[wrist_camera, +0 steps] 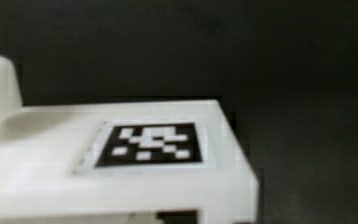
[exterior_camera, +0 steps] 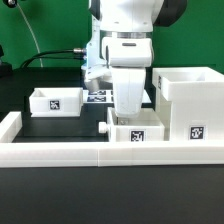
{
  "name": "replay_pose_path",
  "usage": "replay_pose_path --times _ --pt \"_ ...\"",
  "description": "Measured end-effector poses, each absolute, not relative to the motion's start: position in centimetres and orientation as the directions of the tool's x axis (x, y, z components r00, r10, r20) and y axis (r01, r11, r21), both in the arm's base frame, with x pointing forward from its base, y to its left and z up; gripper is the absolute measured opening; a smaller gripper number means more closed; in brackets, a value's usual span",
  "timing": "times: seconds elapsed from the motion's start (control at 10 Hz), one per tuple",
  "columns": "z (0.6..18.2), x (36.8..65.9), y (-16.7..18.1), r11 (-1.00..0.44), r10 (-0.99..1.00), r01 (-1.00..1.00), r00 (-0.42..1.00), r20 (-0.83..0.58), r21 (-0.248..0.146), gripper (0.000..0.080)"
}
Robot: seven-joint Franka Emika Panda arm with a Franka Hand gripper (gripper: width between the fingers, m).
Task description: Assemble drawer
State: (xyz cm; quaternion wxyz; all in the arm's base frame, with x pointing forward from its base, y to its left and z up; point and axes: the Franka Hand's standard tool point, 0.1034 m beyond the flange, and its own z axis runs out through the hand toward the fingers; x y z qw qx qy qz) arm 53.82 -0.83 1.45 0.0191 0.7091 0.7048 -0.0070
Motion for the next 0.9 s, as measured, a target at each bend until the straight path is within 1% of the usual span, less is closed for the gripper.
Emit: replay_pose_path --times 0.3,0.5,0.7,0.9 --pt "1.5 53.9 -0.3 0.0 0.999 1.0 0.0 -0.036 0.016 0.0042" --pt "1.6 54.3 0.1 0.025 0.999 1.0 -0.025 -0.041 -0.003 0.0042" --pt "1.6 54.3 0.6 0.01 0.999 1.0 -0.01 -0.041 -0.014 0.0042" --pt "1.4 54.3 1.4 -0.027 0.999 1.0 0.026 -0.035 -0.013 0.0042"
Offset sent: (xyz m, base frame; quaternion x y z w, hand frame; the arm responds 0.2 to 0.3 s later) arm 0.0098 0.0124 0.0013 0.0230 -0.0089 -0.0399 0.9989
